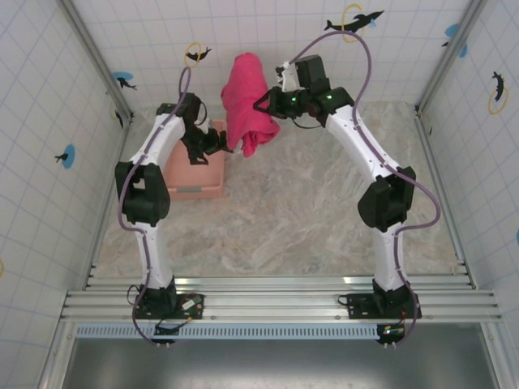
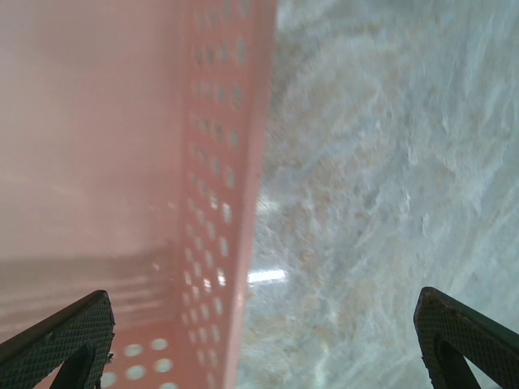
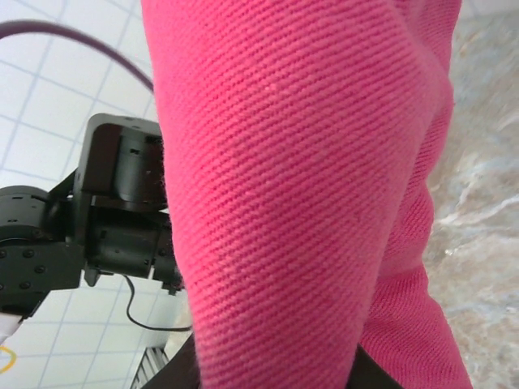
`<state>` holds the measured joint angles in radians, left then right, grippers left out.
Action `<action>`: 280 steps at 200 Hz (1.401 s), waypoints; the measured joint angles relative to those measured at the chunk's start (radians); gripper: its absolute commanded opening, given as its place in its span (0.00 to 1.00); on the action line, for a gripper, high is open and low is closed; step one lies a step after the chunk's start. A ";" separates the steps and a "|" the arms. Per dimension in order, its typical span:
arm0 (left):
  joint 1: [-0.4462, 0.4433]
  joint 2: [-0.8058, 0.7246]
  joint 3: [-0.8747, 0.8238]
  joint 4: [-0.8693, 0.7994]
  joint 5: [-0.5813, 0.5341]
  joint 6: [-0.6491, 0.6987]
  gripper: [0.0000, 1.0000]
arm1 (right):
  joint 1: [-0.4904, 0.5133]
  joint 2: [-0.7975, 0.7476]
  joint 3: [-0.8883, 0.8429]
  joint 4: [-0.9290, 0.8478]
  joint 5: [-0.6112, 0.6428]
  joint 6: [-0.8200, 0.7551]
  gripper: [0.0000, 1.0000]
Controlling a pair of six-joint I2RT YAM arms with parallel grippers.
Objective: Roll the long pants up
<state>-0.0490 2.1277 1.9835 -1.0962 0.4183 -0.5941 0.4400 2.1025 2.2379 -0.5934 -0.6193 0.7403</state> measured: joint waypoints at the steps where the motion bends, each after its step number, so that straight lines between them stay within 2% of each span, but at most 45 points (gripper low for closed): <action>1: 0.001 -0.001 0.003 -0.001 -0.004 0.001 0.97 | -0.001 -0.002 0.000 0.000 0.001 0.001 0.17; 29: 0.024 -0.009 0.165 -0.088 -0.187 0.070 0.97 | -0.016 -0.043 0.014 0.019 0.026 0.033 0.17; 47: 0.046 -0.045 0.172 -0.111 -0.274 0.101 0.97 | -0.002 -0.048 0.015 0.066 0.039 0.061 0.17; 81: 0.190 -0.173 -0.058 -0.076 -0.327 0.116 0.97 | 0.081 -0.020 0.045 0.135 0.069 0.130 0.17; 99: 0.283 -0.218 -0.196 -0.040 -0.345 0.115 0.97 | 0.137 0.035 0.090 0.203 0.071 0.172 0.17; 115: 0.325 -0.237 -0.273 -0.020 -0.353 0.115 0.97 | 0.185 0.093 0.115 0.274 0.069 0.212 0.17; 168: 0.324 -0.285 -0.355 0.014 -0.356 0.128 0.97 | 0.283 0.292 0.127 0.428 0.071 0.336 0.17; 259: 0.330 -0.333 -0.407 -0.002 -0.353 0.202 0.97 | 0.264 0.517 0.165 0.492 0.127 0.443 0.18; 271: 0.330 -0.333 -0.407 -0.002 -0.353 0.205 0.97 | 0.264 0.538 0.177 0.495 0.129 0.449 0.23; 280: 0.330 -0.333 -0.409 -0.002 -0.352 0.205 0.97 | 0.265 0.550 0.186 0.486 0.130 0.446 0.32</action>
<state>0.2806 1.7943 1.5745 -1.0985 0.0658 -0.3889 0.7052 2.6522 2.4241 -0.1078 -0.4896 1.1866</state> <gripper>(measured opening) 0.973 0.247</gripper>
